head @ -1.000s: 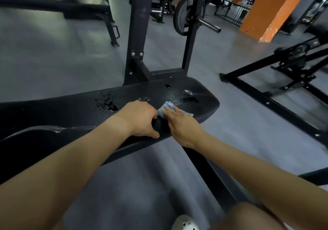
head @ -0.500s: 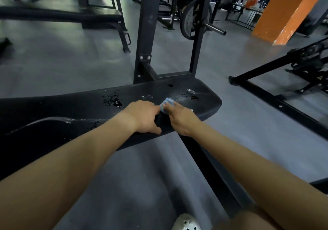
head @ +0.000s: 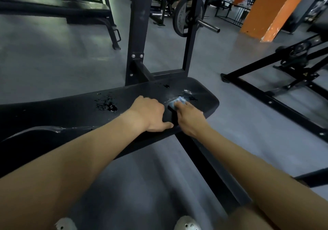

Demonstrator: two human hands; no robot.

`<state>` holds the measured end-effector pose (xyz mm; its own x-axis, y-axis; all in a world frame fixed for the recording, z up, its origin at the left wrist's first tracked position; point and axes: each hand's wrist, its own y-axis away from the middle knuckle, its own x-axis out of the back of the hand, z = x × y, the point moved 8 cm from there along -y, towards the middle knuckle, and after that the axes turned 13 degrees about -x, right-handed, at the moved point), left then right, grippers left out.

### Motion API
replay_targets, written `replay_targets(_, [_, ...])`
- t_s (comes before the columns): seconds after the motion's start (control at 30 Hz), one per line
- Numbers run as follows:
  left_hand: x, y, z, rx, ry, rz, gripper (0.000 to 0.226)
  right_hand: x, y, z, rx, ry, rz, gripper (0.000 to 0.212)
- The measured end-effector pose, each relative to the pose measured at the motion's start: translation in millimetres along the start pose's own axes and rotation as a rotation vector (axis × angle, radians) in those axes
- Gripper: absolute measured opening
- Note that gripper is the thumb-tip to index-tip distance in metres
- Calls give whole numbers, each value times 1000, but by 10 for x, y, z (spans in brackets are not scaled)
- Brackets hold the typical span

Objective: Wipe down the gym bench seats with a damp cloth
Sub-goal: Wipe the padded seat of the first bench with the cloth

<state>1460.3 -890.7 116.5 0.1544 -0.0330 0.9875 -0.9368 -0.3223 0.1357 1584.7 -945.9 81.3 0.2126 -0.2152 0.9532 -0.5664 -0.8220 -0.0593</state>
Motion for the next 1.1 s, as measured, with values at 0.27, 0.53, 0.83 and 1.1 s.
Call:
replay_targets(0.27, [-98, -394, 39, -118, 125, 163, 79, 211, -135, 546, 29, -145, 21, 37])
replay_targets(0.53, [-138, -433, 4, -144, 133, 176, 86, 341, -450, 1003, -328, -103, 165, 28])
replay_targets(0.83, [-100, -498, -47, -142, 203, 180, 81, 123, -161, 521, 65, -121, 62, 32])
replay_targets(1.1, [-124, -463, -43, -192, 190, 165, 80, 281, -548, 1008, -243, -38, 124, 30])
